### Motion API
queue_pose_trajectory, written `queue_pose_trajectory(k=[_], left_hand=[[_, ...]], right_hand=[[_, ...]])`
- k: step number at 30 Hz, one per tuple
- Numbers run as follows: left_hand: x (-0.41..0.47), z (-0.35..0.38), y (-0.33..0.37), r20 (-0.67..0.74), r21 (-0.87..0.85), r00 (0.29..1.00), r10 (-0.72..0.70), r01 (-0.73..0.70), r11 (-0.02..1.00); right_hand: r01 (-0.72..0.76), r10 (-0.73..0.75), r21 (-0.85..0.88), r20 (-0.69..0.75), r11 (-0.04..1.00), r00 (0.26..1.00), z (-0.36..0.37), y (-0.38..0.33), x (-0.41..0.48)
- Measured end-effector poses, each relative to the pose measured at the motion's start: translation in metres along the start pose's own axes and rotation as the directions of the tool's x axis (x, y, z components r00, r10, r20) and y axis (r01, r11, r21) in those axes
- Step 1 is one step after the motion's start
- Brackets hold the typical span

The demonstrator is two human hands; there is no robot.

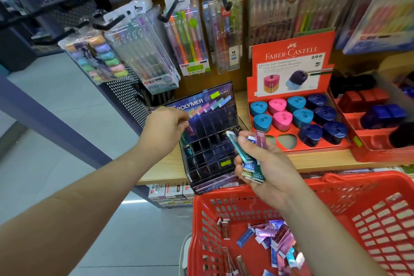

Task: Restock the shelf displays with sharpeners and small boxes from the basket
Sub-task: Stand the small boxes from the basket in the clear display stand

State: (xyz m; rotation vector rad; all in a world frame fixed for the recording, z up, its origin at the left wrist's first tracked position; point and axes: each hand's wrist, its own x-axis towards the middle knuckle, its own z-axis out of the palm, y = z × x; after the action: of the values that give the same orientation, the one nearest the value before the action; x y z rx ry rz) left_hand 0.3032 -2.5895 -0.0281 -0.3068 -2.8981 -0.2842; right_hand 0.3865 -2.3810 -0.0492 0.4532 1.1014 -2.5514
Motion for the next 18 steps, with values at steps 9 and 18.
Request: queue_pose_trajectory(k=[9,18], left_hand=[[0.004,0.021,-0.005,0.126,0.306,0.982,0.143,-0.176,0.936],[-0.014,-0.031,0.065,0.608,-0.681,0.794,-0.023,0.536,0.499]], right_hand=[[0.139,-0.139,-0.242,0.014,0.96,0.99,0.0,0.0,0.0],[0.215,-0.211,-0.291,0.045,0.932,0.976,0.006,0.004,0.0]])
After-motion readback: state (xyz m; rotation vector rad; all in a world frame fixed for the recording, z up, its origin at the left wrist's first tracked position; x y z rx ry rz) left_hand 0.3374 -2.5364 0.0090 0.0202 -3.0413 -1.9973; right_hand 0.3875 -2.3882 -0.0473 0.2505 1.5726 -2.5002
